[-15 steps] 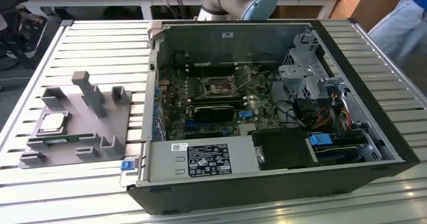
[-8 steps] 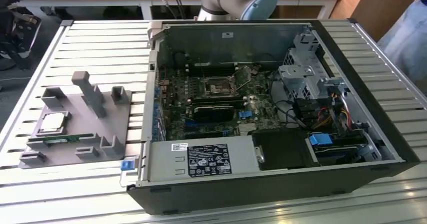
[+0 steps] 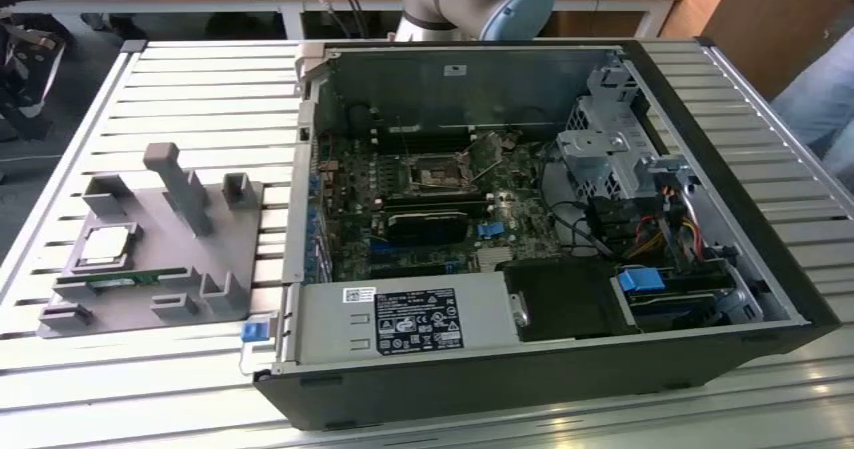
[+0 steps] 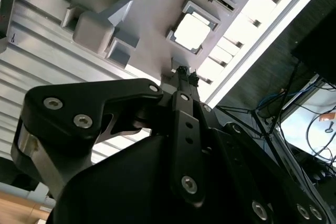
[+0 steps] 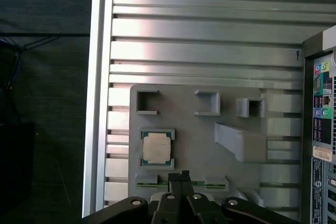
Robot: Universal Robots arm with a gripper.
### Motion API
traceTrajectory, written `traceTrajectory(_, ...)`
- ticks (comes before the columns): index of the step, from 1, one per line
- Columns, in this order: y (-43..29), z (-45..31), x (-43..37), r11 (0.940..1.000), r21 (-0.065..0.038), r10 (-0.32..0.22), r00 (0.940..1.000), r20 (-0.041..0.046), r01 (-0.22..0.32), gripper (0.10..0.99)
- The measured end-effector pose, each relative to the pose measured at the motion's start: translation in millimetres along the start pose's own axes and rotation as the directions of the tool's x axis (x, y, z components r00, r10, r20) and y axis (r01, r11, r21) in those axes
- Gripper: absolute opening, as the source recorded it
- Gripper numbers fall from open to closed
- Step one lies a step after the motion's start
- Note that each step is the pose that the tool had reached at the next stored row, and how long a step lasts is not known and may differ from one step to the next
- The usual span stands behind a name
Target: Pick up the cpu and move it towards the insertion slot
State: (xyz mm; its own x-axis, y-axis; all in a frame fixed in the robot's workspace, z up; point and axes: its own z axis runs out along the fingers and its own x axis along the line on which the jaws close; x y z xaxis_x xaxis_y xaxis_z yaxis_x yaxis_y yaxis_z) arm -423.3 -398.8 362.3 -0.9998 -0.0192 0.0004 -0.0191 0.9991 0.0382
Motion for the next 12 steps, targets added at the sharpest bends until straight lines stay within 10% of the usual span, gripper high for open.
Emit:
traceTrajectory(8,0.1,1.3,8.5,1.0,0.005,-0.001,1.0,-0.0001,0.001,0.114)
traceTrajectory(12,-0.4,2.5,9.5,1.0,0.007,-0.002,1.0,-0.0002,0.002,0.294)
